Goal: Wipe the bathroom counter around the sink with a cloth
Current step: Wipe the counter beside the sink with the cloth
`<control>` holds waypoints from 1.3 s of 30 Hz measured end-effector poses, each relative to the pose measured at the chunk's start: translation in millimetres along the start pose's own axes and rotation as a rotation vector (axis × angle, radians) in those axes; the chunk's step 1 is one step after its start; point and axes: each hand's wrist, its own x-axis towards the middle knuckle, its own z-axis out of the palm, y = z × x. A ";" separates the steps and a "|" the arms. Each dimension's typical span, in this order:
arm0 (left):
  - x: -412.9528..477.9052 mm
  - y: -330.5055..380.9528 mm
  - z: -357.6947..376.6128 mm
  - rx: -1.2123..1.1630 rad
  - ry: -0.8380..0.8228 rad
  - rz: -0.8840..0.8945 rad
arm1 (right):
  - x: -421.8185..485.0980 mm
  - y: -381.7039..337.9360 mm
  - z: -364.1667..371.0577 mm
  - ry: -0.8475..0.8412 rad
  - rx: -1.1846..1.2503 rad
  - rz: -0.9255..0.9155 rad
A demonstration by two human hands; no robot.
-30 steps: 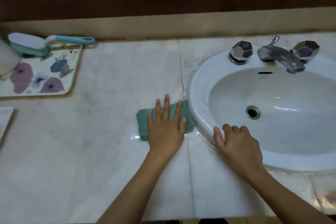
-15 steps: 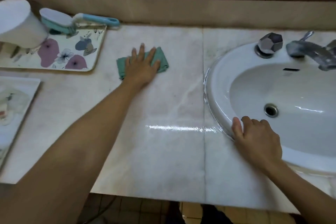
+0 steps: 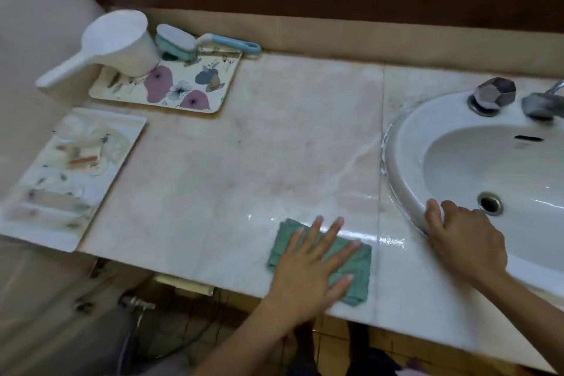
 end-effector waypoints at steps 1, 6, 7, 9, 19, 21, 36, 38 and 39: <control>-2.1 -31.1 -5.6 0.026 0.029 -0.041 | -0.2 -0.5 -0.7 0.003 -0.006 0.004; 14.3 -171.8 -39.2 0.063 0.052 -0.620 | -1.6 -7.2 -2.8 -0.004 0.000 0.043; 22.7 -174.1 -41.5 0.055 0.058 -0.716 | -1.9 -8.2 -2.6 -0.011 0.013 0.053; 49.5 -149.4 -38.8 0.024 0.070 -0.794 | -2.0 -7.6 -3.0 -0.035 0.063 0.057; 120.7 67.2 8.5 0.006 -0.040 -0.375 | -34.2 85.3 -39.5 0.100 0.333 0.031; 90.2 109.8 23.0 -0.017 0.011 -0.389 | -52.4 137.9 -44.9 0.159 0.263 0.068; 77.4 122.2 19.5 0.001 0.004 -0.605 | -71.4 220.7 -11.5 0.220 0.213 -0.113; 96.3 119.4 17.3 -0.027 0.027 -0.676 | -71.9 218.2 -9.3 0.227 0.209 -0.094; 102.6 128.0 19.5 -0.020 0.038 -0.690 | -71.0 217.6 -7.8 0.231 0.215 -0.089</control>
